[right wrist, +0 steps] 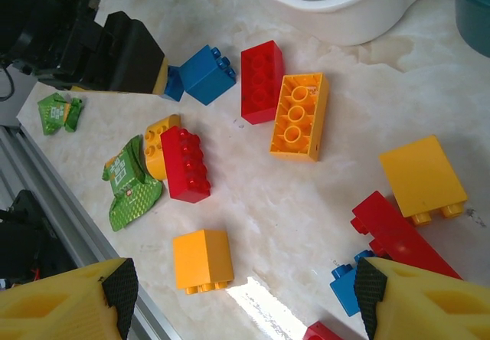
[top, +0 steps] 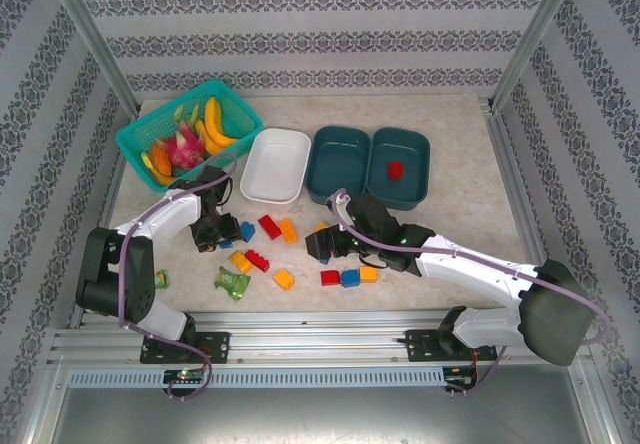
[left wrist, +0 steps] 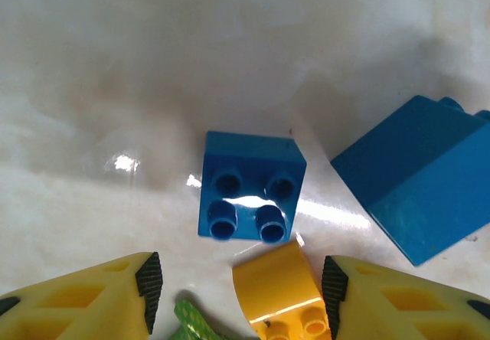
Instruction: Sort the legos into containers by color
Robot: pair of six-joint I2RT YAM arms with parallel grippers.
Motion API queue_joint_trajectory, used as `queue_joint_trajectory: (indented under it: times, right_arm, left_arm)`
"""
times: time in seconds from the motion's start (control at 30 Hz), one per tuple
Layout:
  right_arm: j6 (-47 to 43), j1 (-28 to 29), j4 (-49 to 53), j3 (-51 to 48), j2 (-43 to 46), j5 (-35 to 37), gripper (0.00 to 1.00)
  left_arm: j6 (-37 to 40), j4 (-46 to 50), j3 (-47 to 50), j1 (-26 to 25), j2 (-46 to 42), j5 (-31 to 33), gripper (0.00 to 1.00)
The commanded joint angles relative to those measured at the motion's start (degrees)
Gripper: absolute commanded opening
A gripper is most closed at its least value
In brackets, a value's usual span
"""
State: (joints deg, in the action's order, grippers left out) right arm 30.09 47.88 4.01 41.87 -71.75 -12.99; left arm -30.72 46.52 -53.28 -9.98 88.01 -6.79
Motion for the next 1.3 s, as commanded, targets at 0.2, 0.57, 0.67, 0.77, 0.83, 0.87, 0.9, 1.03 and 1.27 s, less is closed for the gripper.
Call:
queue_joint_trajectory:
  times: [0.2, 0.57, 0.67, 0.77, 0.83, 0.87, 0.9, 1.03, 1.27]
  right_arm:
    - [1.31, -0.57, -1.39, 1.51, -0.75, -1.06, 0.77]
    - [1.99, -0.77, -1.2, 2.15, -0.7, -0.87, 0.76]
    - [2.38, -0.77, -1.29, 3.22, -0.27, -0.67, 0.76]
    - [2.72, -0.86, -1.55, 5.26, -0.06, -0.08, 0.76]
    - [2.93, -1.06, -1.93, 6.86, -0.38, 0.78, 0.76]
    - [3.09, -1.3, -2.28, 7.63, -0.64, 1.2, 0.77]
    - [3.55, -1.76, -2.96, 8.42, -1.08, 1.6, 0.77]
    - [6.01, -3.98, -6.11, 11.32, -3.96, 3.21, 0.77]
    - [12.64, -8.62, -9.81, 13.1, -8.43, 6.23, 0.77]
  left_arm:
    - [6.35, -2.39, -2.05, 1.56, 5.0, 1.33, 0.55]
    - [7.07, -3.57, -1.42, 1.71, 5.73, 2.39, 0.3]
    - [7.08, -1.1, -2.04, 1.69, 2.75, 4.23, 0.3]
    - [6.97, 4.34, -5.71, 1.56, -0.47, 4.98, 0.29]
    - [6.78, 7.62, -9.89, 1.5, -1.61, 3.49, 0.3]
    - [6.6, 8.73, -11.89, 1.33, -1.66, 2.62, 0.3]
    - [6.44, 9.66, -14.34, 1.03, -1.34, 1.62, 0.3]
    - [5.85, 11.82, -25.17, -1.66, 2.81, 0.97, 0.3]
    - [6.37, 12.51, -42.95, -5.32, 18.15, 1.82, 0.29]
